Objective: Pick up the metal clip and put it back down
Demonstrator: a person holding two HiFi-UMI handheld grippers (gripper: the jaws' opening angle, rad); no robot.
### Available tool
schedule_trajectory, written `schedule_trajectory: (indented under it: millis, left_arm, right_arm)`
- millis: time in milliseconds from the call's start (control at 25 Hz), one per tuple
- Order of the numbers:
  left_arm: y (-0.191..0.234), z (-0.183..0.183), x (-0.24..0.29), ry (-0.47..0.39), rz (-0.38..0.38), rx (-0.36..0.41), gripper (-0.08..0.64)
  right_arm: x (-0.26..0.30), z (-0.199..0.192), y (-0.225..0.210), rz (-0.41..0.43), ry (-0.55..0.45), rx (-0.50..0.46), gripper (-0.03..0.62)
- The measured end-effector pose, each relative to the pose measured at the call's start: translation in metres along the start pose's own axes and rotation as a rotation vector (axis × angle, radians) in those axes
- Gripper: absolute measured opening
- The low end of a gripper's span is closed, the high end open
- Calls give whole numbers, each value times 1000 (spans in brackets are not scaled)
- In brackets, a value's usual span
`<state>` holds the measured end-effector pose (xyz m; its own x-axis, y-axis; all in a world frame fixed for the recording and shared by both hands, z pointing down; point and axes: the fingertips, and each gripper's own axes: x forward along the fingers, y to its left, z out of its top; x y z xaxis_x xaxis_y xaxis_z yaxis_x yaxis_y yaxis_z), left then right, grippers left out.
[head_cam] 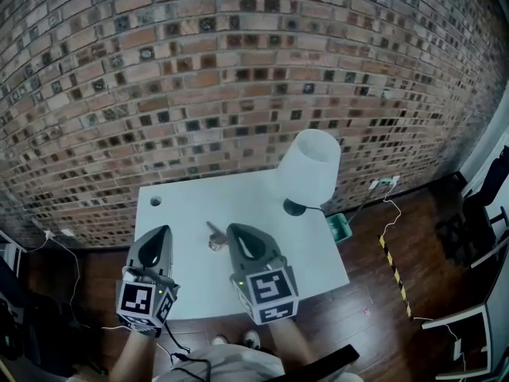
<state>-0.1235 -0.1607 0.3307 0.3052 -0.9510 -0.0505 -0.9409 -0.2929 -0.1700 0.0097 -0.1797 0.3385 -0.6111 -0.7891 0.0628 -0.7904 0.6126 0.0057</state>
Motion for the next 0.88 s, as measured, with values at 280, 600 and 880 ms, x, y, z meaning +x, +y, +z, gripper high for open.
schedule_trajectory:
  millis: [280, 600, 880]
  left_arm:
    - [4, 8, -9, -18, 2, 3, 14]
    - [0, 11, -27, -29, -39, 19, 14]
    - [-20, -20, -71, 31, -102, 5, 14]
  right_arm:
    - [-8, 7, 11, 6, -20, -32, -4]
    - [-18, 14, 20, -27, -26, -33, -5]
    - [-52, -12, 39, -110, 9, -1, -3]
